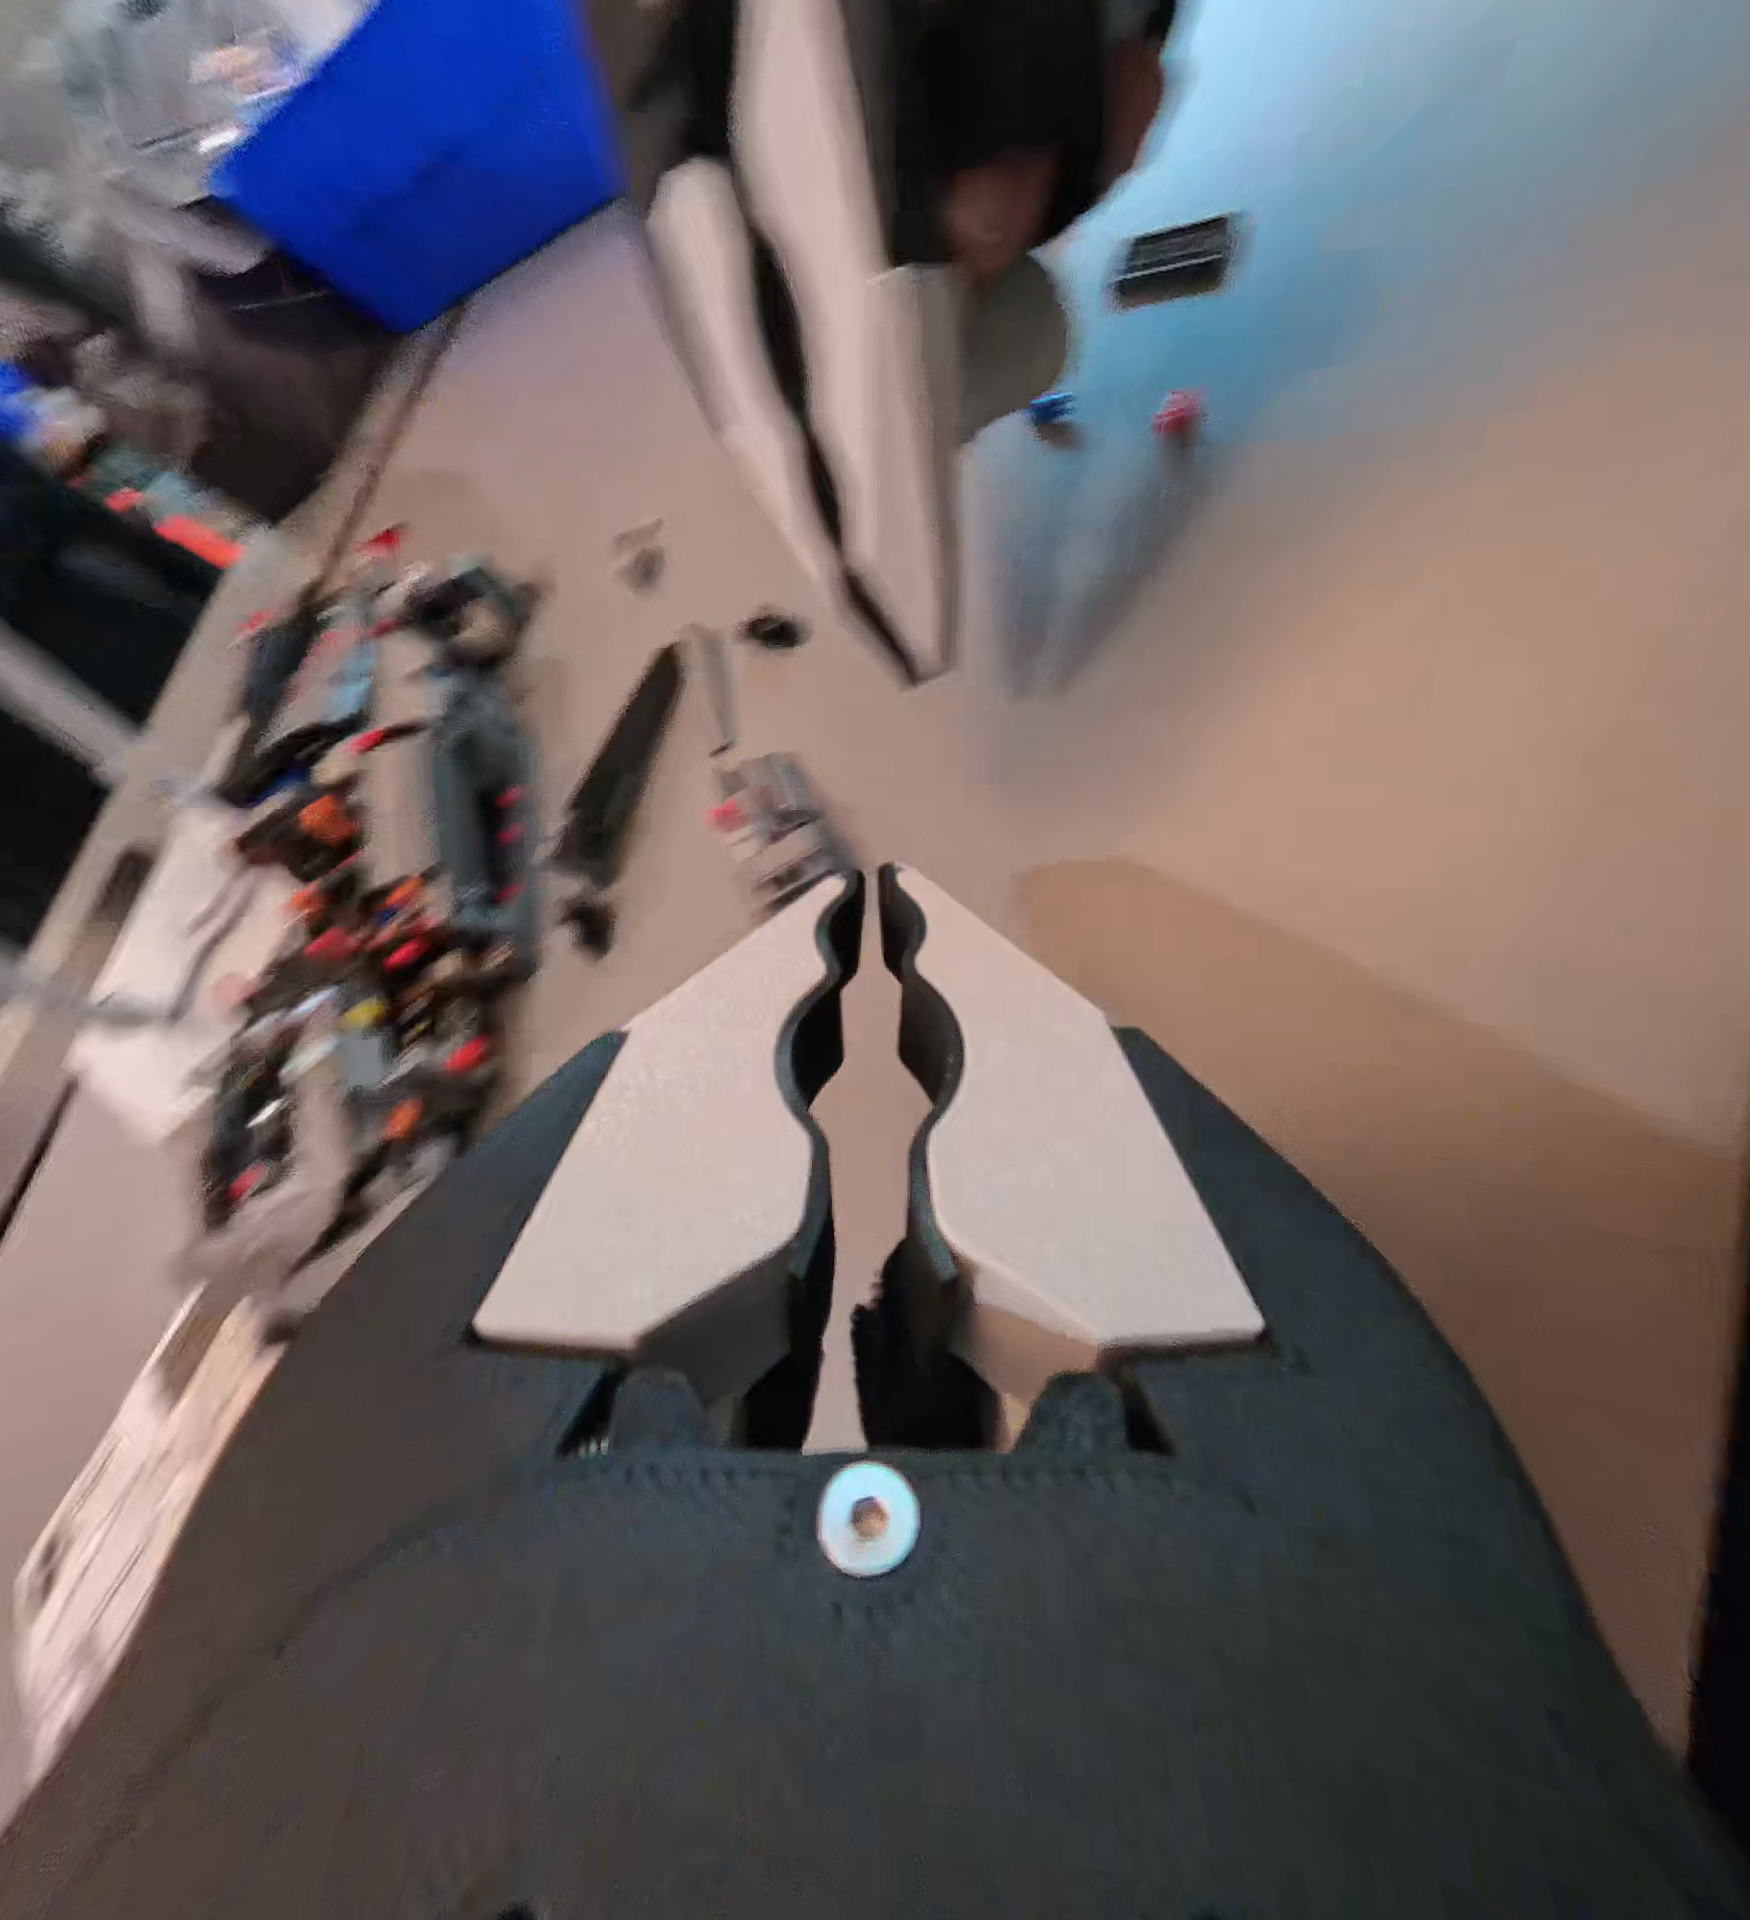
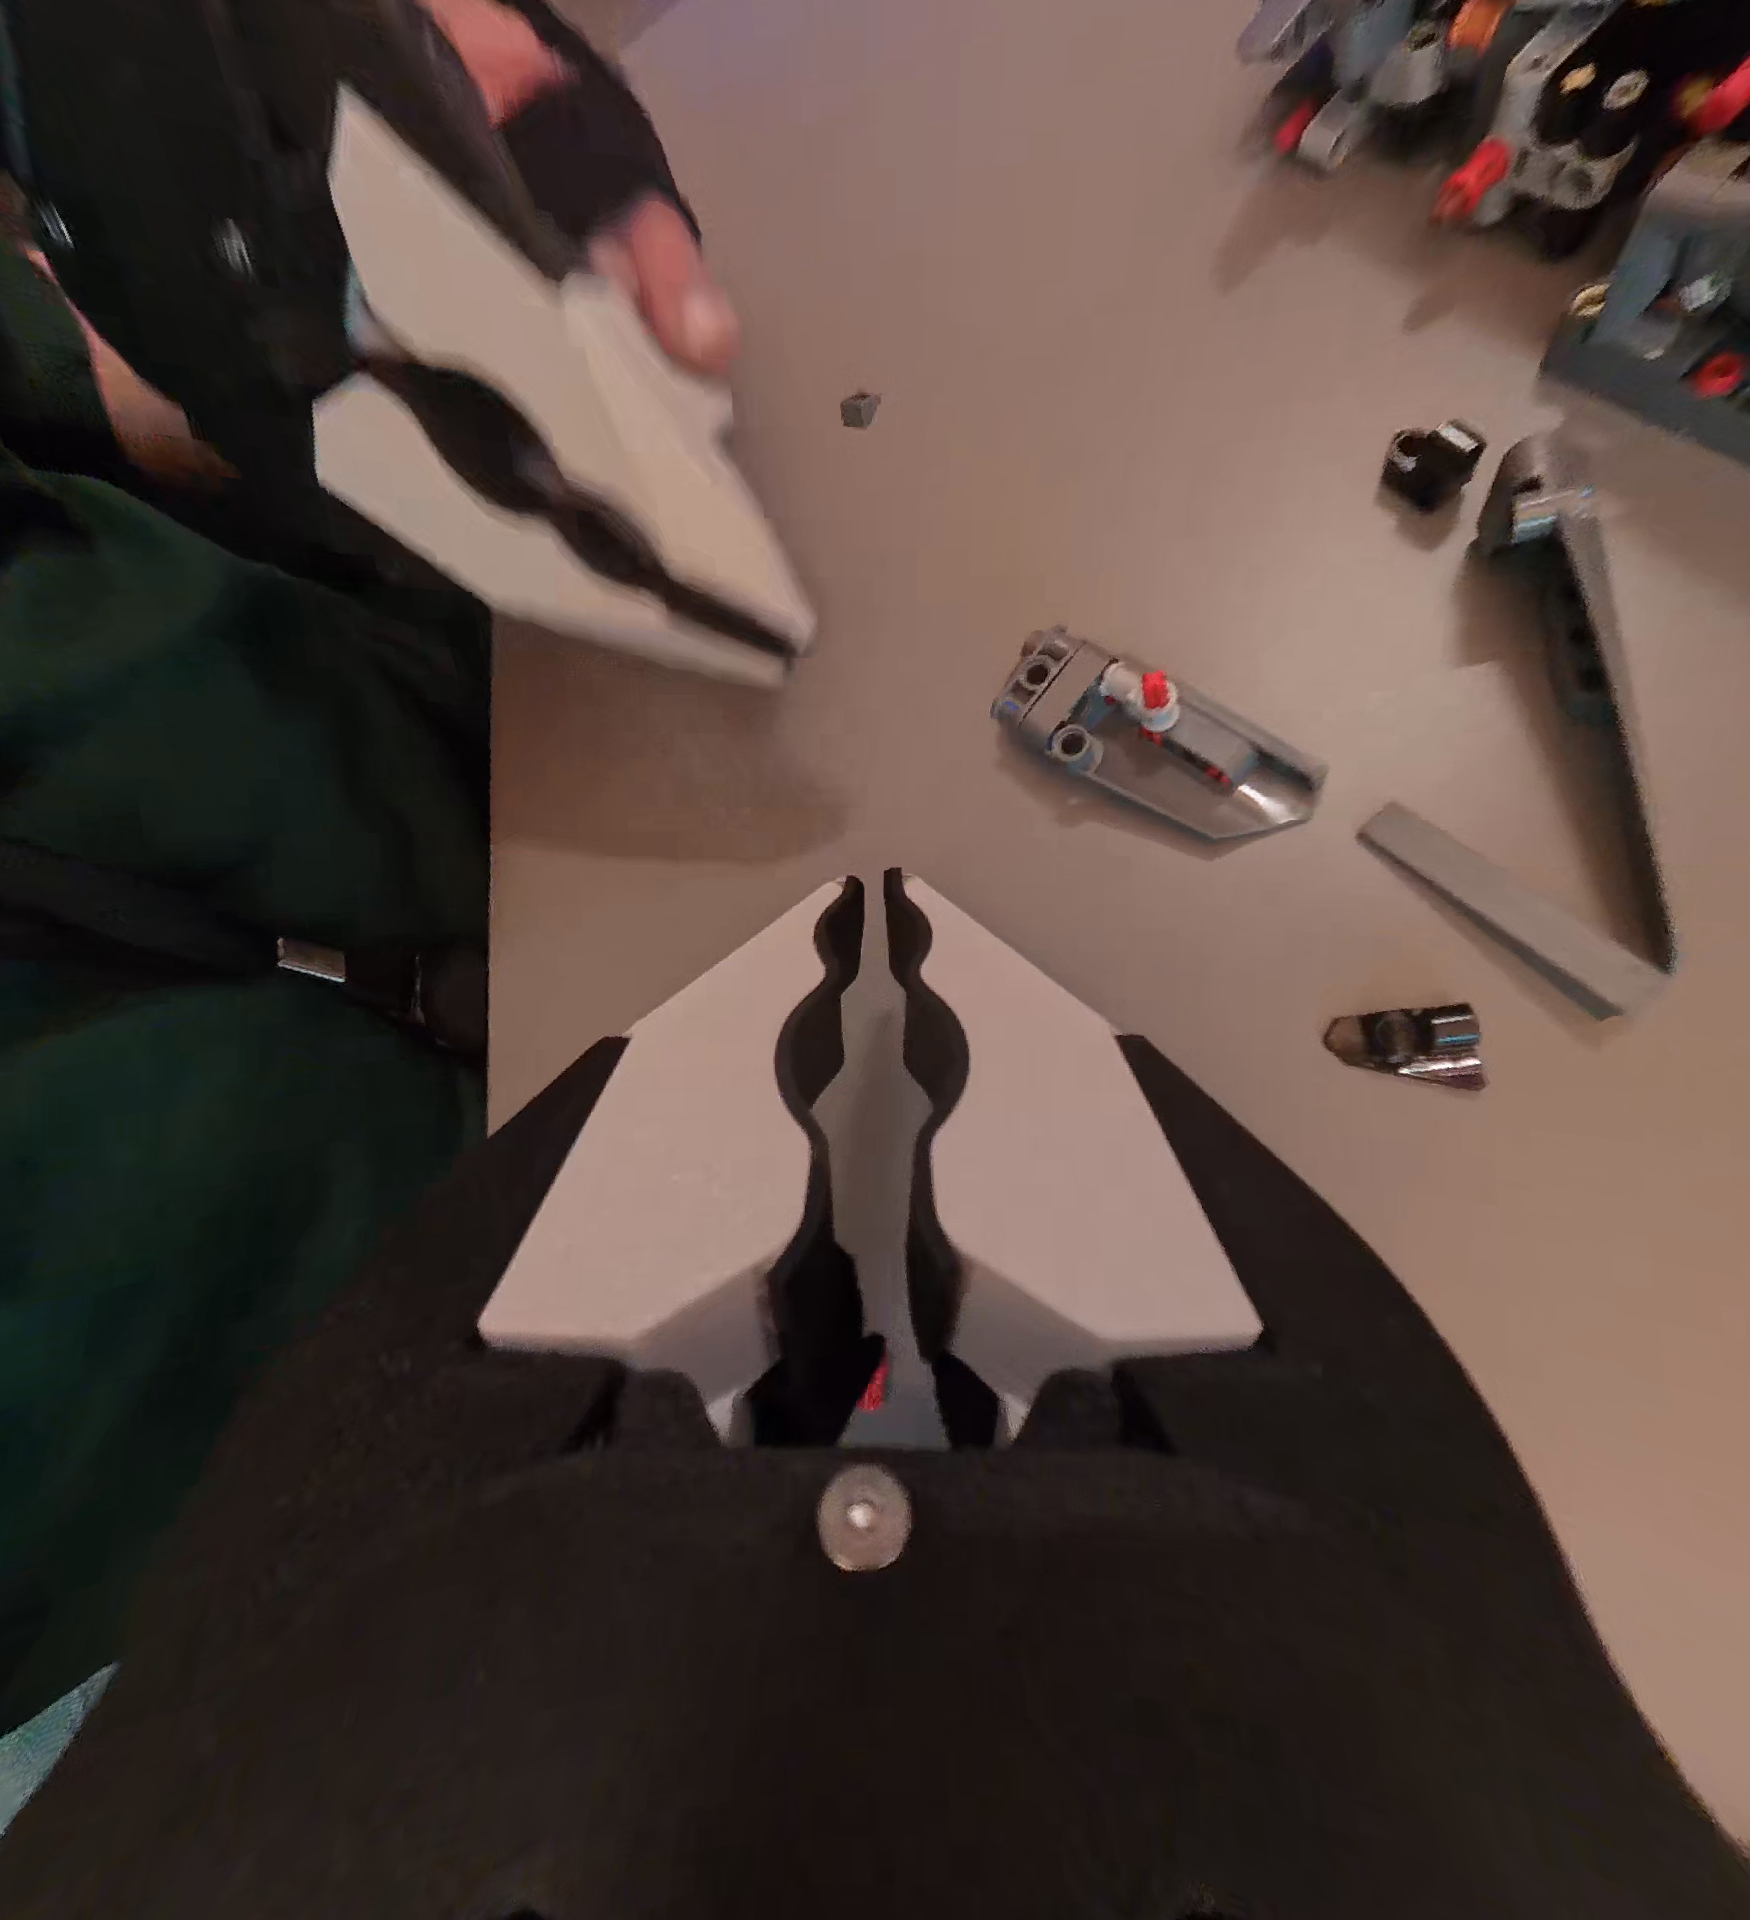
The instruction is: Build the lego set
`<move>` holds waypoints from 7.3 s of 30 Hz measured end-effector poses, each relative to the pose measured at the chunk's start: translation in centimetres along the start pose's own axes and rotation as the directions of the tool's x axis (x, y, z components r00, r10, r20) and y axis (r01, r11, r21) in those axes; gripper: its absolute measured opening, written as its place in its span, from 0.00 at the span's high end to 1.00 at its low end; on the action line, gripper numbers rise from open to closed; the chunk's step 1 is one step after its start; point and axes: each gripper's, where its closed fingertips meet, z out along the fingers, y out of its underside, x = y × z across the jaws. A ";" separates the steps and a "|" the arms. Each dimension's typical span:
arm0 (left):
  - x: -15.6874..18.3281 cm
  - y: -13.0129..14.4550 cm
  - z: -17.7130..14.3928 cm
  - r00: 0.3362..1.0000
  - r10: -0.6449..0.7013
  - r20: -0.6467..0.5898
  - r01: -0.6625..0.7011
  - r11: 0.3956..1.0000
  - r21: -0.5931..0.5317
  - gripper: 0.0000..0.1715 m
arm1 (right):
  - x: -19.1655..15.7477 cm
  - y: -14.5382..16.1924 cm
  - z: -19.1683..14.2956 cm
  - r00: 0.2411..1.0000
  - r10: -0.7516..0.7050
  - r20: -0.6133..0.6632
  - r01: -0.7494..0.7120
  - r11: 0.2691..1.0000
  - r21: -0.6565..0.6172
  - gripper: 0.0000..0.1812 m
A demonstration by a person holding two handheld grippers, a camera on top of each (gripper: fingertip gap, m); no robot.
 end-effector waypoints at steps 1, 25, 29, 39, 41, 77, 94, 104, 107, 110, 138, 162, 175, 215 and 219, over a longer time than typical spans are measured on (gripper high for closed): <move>-2.1 0.7 -0.9 0.997 -0.032 0.074 0.033 0.999 -0.017 0.98 | 0.0 -0.3 -0.2 1.000 -0.011 -0.011 0.011 1.000 0.011 0.99; -22.6 25.2 -6.9 0.882 0.236 0.408 0.211 0.577 -0.789 0.96 | -1.5 -2.1 -1.1 0.991 -0.126 0.045 0.112 0.966 0.231 1.00; -22.9 25.1 -7.0 0.866 0.273 0.419 0.199 0.581 -0.789 0.97 | -1.3 -2.1 -1.7 0.989 -0.141 0.041 0.126 0.957 0.261 1.00; -20.4 19.1 -8.6 0.852 0.258 0.455 0.150 0.714 -0.684 1.00 | -0.6 -2.1 -3.0 0.991 -0.134 0.031 0.118 0.944 0.308 1.00; -18.8 16.6 -8.6 0.868 0.203 0.453 0.152 0.759 -0.633 1.00 | -0.5 -2.2 -3.5 0.992 -0.128 0.019 0.115 0.940 0.321 1.00; -3.0 -5.1 0.3 0.493 -0.759 -0.426 0.867 0.471 0.163 1.00 | -0.2 -5.0 -1.2 0.785 -0.259 -0.563 0.400 0.906 0.141 0.86; -2.9 -3.5 0.1 0.518 -0.769 -0.375 0.850 0.513 0.121 1.00 | 0.0 -3.5 0.5 0.777 -0.303 -0.551 0.415 0.906 0.086 0.86; -0.9 -2.5 1.1 0.416 -0.807 -0.419 0.874 0.482 -0.060 0.92 | 0.1 -2.8 1.5 0.624 -0.439 -0.646 0.508 0.856 -0.091 0.86; -0.8 -2.5 1.1 0.398 -0.809 -0.433 0.878 0.473 -0.076 0.94 | -0.2 -2.9 1.5 0.588 -0.474 -0.655 0.542 0.832 -0.117 0.86; -0.7 -2.7 1.0 0.349 -0.815 -0.463 0.893 0.440 -0.100 0.94 | -0.2 -3.0 1.4 0.567 -0.493 -0.659 0.557 0.819 -0.133 0.86; -0.1 -1.5 1.8 0.352 -0.852 -0.388 0.903 0.418 -0.098 0.96 | 0.9 -2.2 2.9 0.596 -0.465 -0.655 0.434 0.873 -0.225 0.86; 1.3 -3.3 2.4 0.971 -0.196 -0.138 0.189 0.980 -0.060 0.96 | -0.8 0.6 -5.4 0.784 -0.183 -0.593 0.292 0.952 0.092 0.80; 3.6 -0.5 1.8 0.988 0.142 -0.066 -0.149 0.983 -0.106 0.85 | -0.6 4.0 -6.3 0.772 -0.155 -0.617 0.239 0.969 0.056 0.82; 1.0 -0.3 5.8 0.952 -0.304 -0.037 0.290 0.934 -0.211 0.96 | 2.4 2.3 -3.1 0.943 0.001 -0.332 -0.013 0.999 -0.034 0.87; 1.1 -0.4 4.8 0.951 -0.307 -0.039 0.295 0.937 -0.187 0.96 | 0.1 5.5 -5.3 0.929 -0.043 -0.367 0.015 0.997 -0.079 0.93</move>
